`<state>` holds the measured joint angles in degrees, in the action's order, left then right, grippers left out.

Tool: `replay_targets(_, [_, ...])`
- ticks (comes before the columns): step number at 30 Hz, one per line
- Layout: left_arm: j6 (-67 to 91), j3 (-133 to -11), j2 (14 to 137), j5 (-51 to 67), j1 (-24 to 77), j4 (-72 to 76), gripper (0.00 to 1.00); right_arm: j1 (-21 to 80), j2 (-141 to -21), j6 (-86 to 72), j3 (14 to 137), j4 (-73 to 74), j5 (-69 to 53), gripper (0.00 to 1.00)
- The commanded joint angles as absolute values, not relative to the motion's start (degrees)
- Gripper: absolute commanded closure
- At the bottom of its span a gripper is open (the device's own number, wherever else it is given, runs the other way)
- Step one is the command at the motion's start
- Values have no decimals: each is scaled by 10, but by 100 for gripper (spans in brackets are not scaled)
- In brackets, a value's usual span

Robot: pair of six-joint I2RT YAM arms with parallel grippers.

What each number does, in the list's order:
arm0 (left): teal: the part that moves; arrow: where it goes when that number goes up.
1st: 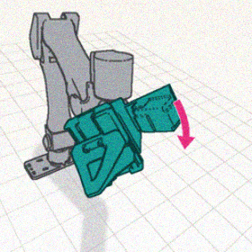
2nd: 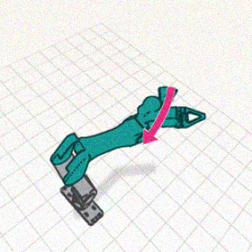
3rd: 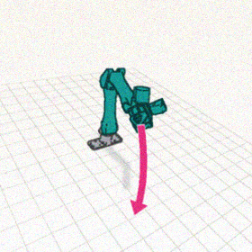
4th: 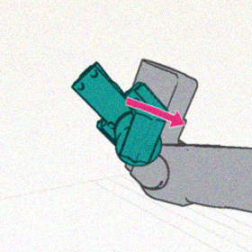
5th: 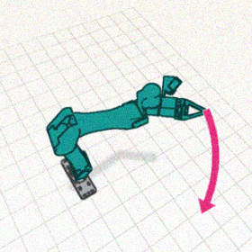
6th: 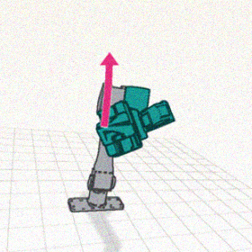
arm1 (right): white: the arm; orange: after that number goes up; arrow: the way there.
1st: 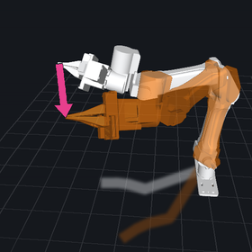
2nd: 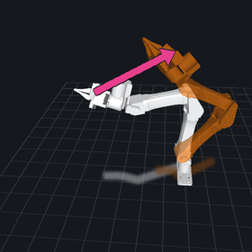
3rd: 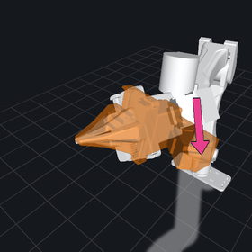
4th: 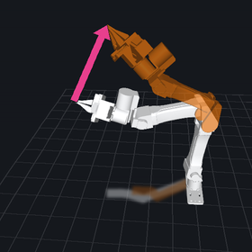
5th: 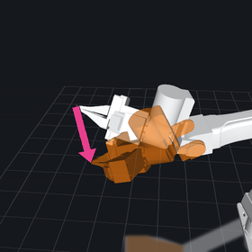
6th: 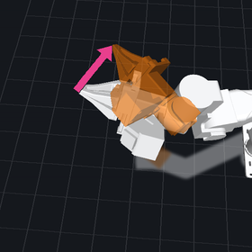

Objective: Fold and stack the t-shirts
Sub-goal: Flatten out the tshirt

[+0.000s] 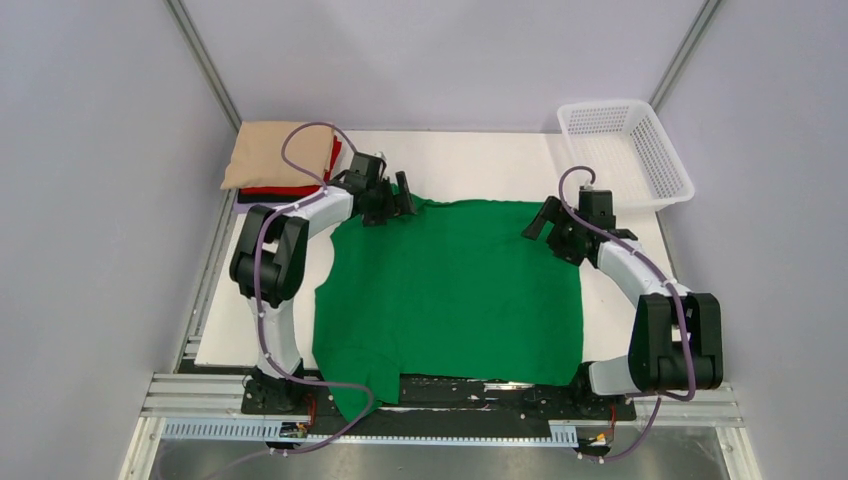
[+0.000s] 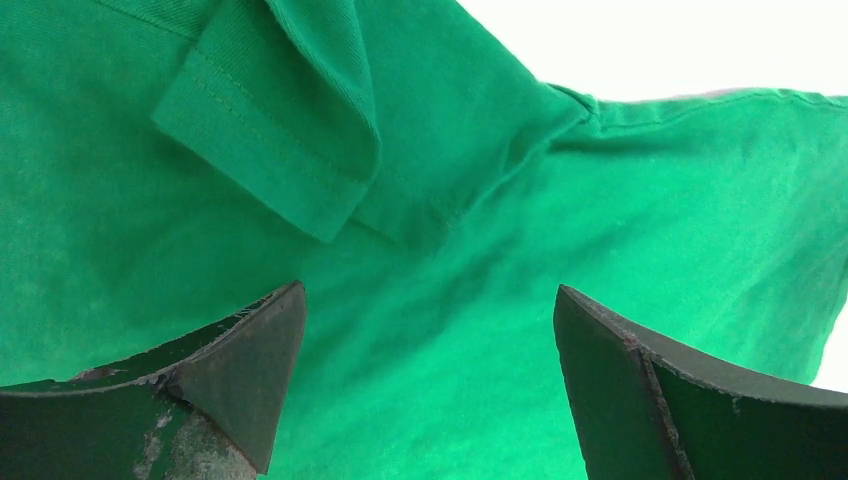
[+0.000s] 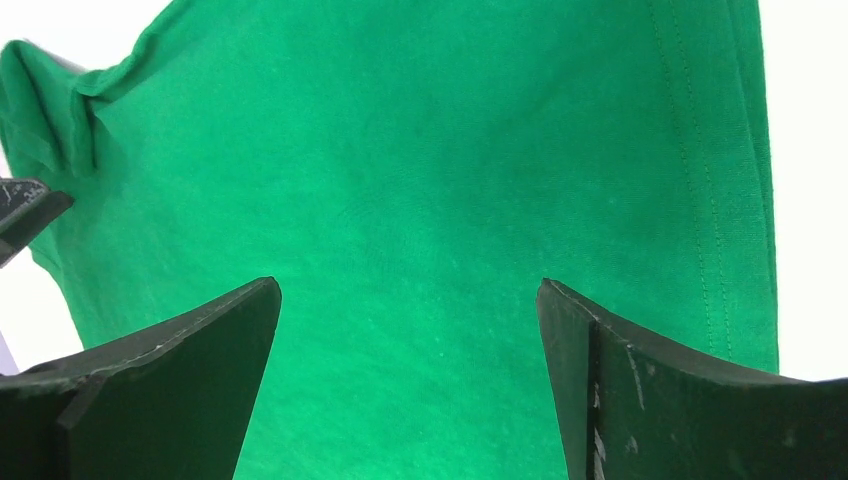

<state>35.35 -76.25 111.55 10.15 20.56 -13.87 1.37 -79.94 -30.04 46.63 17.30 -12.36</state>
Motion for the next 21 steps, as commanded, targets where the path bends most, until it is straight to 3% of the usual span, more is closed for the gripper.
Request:
replay_targets(1, [370,-801,1148,95,206,-110,0,16,-825,-276,478,171,-129,0])
replay_targets(21, [402,-903,1235,144,205,-67,0,16,-923,-254,503,170,-123,0])
